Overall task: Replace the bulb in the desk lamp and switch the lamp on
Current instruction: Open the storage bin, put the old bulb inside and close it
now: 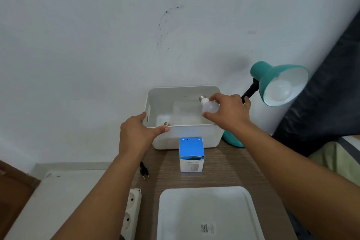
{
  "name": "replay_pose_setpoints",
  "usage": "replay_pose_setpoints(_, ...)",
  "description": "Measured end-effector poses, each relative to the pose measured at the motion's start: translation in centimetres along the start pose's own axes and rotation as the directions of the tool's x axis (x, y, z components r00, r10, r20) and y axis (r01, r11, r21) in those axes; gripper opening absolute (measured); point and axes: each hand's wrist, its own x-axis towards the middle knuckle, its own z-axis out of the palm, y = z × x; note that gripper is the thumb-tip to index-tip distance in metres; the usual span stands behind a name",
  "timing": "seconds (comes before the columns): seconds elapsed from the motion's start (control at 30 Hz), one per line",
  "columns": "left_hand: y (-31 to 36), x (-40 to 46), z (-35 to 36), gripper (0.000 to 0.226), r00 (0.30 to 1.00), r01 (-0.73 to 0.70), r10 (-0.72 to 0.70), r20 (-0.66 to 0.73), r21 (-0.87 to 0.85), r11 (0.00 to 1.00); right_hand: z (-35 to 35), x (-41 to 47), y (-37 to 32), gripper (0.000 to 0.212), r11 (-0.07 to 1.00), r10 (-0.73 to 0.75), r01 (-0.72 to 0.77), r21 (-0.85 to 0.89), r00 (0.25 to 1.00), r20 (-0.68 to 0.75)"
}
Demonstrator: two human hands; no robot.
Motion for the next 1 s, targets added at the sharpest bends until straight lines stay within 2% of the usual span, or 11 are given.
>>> replay_pose_setpoints(0.23, -0.2, 0.0, 0.2, 0.093, 1.000, 0.000, 0.000, -0.013, -0.004, 1.000, 0.3, 0.6, 0.2, 0.053, 0.997, 0.019, -0.012, -0.076, 0.995, 0.095)
replay_pose_setpoints(0.53, 0.5, -0.2, -0.2, 0.086, 0.998, 0.004, -0.005, 0.057, 0.010, 1.000, -0.3, 0.5, -0.1, 0.060, 1.000, 0.001, 0.001, -0.009, 0.980, 0.199)
replay_pose_setpoints(0.67, 0.9, -0.9, -0.8, 0.069, 0.991, -0.020, 0.020, 0.129, -0.001, 1.000, -1.3, -1.7, 0.4, 0.061, 0.994, -0.080, 0.070, 0.089, 0.991, 0.111)
replay_pose_setpoints(0.8, 1.5, -3.5, -1.3, 0.081, 0.998, -0.044, 0.041, 0.057, 0.061, 0.997, -2.3, -5.5, 1.8, 0.054, 0.961, -0.162, 0.174, 0.217, 0.984, -0.070)
replay_pose_setpoints(0.9, 1.4, -6.5, -1.4, 0.078, 0.996, -0.089, 0.087, 0.034, 0.074, 0.993, -2.6, -8.5, 3.3, 0.053, 0.951, -0.131, 0.150, 0.270, 0.987, -0.088)
replay_pose_setpoints(1.0, 0.7, -9.9, -1.5, 0.069, 0.986, -0.153, 0.150, 0.069, 0.032, 0.988, -2.1, -11.9, 5.1, 0.056, 0.945, -0.091, 0.099, 0.313, 0.995, -0.039)
